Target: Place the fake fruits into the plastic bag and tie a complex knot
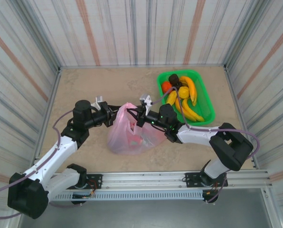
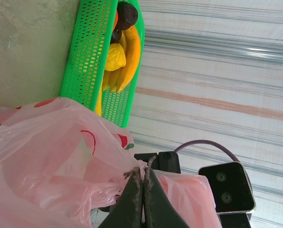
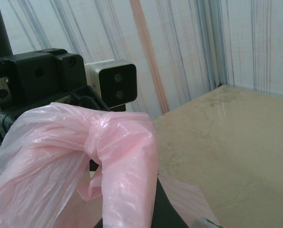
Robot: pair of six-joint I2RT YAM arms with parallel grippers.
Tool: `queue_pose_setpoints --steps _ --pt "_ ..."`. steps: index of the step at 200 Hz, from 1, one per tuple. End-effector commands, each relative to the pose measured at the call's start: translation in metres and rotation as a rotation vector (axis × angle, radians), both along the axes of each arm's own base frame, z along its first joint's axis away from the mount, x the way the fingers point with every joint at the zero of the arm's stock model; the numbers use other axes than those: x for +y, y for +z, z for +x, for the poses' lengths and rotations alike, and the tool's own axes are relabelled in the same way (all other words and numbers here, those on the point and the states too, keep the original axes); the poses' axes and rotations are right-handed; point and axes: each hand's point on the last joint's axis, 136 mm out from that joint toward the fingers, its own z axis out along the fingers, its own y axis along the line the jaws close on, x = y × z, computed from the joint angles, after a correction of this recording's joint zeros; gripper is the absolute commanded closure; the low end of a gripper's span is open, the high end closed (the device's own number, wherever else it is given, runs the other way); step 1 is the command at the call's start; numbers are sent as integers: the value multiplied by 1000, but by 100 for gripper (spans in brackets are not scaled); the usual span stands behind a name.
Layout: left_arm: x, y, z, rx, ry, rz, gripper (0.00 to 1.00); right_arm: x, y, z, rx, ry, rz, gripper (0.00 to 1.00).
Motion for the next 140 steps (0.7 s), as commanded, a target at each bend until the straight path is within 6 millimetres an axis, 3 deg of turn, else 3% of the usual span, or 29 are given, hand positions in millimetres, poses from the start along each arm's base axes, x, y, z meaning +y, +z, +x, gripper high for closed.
queue_pose_setpoints --steps 1,39,93,140 --pt "-1 5 -1 -27 -3 -5 100 4 10 -4 -35 19 10 100" --pt "0 6 0 -26 2 -4 100 2 12 -3 -41 9 8 95" --pt "2 3 0 -19 15 7 100 -8 13 -5 -45 -14 -29 65" --pt "2 4 1 -25 21 13 100 -37 12 -9 -5 -57 -92 46"
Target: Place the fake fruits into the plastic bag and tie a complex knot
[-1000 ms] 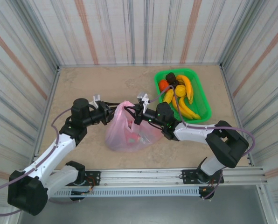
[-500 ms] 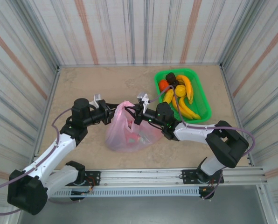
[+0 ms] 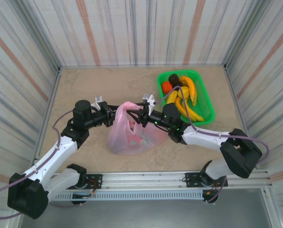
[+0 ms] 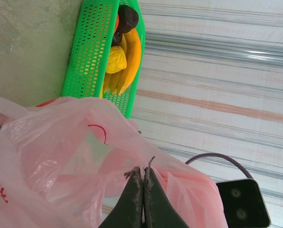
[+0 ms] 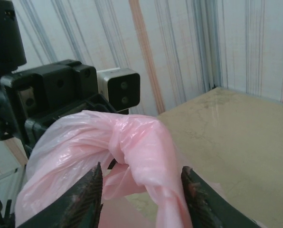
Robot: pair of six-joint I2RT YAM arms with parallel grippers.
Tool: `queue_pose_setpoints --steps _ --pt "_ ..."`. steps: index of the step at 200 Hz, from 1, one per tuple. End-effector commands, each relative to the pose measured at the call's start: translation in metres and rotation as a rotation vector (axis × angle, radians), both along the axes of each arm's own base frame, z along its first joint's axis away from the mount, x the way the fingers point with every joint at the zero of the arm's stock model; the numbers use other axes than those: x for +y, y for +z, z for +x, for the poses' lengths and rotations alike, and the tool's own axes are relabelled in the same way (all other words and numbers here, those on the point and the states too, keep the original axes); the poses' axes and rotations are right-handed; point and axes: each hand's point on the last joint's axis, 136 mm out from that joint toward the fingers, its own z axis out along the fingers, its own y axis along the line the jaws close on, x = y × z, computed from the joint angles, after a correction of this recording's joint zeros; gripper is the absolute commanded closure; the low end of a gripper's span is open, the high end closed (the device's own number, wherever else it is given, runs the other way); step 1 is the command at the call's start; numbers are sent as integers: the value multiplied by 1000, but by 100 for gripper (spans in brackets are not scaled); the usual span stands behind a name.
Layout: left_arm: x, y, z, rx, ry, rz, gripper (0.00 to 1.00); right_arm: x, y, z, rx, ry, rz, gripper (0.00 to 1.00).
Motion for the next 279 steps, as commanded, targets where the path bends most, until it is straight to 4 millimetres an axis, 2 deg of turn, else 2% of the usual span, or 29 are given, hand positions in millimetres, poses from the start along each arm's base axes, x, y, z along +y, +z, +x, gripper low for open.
queue_pose_setpoints --steps 1,21,47,66,100,123,157,181,236,279 --pt "0 4 -1 -24 5 7 100 -19 -6 -2 20 -35 -60 45" --pt "0 5 -1 -25 4 9 100 -34 -7 -5 48 -59 -104 30" --pt "0 4 -1 -26 4 11 100 -57 2 -9 103 -87 -138 10" --pt "0 5 -1 -30 6 14 100 -73 14 -12 147 -107 -158 2" --pt "-1 4 -1 -32 5 17 100 -87 29 -15 256 -97 -194 8" --pt "0 4 -1 -34 6 20 100 -83 38 -13 290 -88 -220 11" --pt "1 5 -2 -38 8 30 100 -83 44 3 326 -175 -273 16" --pt "0 5 -2 -36 5 30 100 -72 51 5 304 -173 -303 15" --pt "0 4 -2 -37 1 31 100 -57 35 5 280 -179 -423 18" --pt "-1 6 -1 -41 -4 30 100 -41 28 6 275 -140 -445 31"
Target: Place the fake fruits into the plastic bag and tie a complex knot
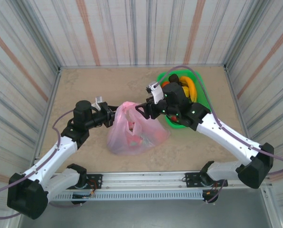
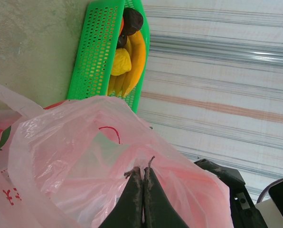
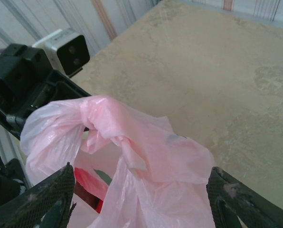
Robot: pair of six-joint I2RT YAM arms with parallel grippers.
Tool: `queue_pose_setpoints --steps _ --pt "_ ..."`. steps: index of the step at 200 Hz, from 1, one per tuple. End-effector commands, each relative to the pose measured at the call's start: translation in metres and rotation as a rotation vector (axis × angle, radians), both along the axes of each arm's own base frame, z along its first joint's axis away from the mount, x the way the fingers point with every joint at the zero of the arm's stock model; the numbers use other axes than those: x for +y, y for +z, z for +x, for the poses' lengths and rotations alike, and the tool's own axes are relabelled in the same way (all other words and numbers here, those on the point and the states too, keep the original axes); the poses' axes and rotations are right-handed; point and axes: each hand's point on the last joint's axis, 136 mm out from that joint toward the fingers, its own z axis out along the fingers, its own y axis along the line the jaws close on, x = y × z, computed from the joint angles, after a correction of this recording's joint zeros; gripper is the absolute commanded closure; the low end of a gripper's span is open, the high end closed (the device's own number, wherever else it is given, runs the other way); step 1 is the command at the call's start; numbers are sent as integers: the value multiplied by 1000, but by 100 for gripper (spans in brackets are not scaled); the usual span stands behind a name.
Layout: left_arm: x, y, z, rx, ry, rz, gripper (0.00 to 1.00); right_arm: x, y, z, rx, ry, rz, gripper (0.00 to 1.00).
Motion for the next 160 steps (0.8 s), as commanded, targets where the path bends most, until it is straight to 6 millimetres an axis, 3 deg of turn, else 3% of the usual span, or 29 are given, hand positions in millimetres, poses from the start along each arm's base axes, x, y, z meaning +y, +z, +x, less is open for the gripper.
queue_pose_setpoints --steps 1,75,120,160 --pt "-2 10 0 -42 -9 7 100 6 2 3 -24 16 -26 31" --pt "-2 10 1 -38 -10 10 100 23 0 3 -17 74 5 68" --pt "-2 9 1 -40 -10 14 100 28 0 5 -20 83 12 72" --pt "-1 9 1 -38 -6 17 100 28 1 4 -17 87 6 88"
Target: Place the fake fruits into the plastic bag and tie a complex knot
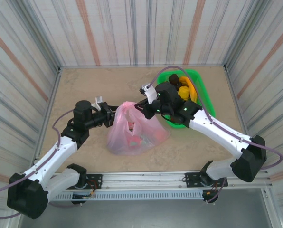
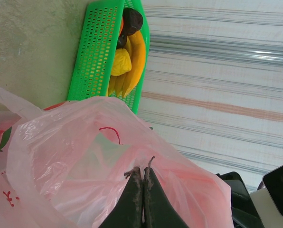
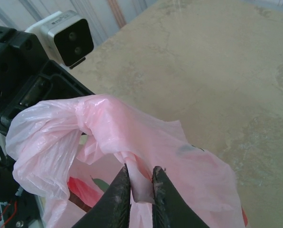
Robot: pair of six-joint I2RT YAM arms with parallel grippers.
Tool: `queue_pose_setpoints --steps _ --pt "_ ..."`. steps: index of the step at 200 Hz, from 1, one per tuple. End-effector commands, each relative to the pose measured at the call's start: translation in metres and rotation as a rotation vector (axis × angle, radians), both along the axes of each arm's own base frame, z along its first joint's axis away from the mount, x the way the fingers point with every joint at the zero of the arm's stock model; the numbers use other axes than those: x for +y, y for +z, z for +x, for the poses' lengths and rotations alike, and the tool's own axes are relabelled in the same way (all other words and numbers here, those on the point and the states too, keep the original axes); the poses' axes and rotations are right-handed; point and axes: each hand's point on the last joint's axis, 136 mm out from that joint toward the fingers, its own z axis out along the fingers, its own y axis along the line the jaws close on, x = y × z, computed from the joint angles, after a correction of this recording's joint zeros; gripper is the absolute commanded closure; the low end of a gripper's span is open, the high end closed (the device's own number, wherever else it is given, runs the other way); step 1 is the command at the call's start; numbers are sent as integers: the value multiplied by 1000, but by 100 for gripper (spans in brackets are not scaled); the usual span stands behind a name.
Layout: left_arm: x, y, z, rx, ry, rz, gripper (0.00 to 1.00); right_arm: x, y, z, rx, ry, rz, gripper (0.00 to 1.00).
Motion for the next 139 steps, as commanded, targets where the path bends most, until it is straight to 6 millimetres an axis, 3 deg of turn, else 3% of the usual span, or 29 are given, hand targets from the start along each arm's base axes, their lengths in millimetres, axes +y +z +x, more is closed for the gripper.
queue_pose_setpoints --steps 1,51,139 --pt "-1 9 1 -34 -3 13 100 5 16 -1 -29 17 21 88" --pt "4 6 5 -58 25 51 100 -6 17 -6 -32 -1 -2 98" --pt "32 17 17 -149 131 192 100 -33 18 -15 -35 -53 -52 99"
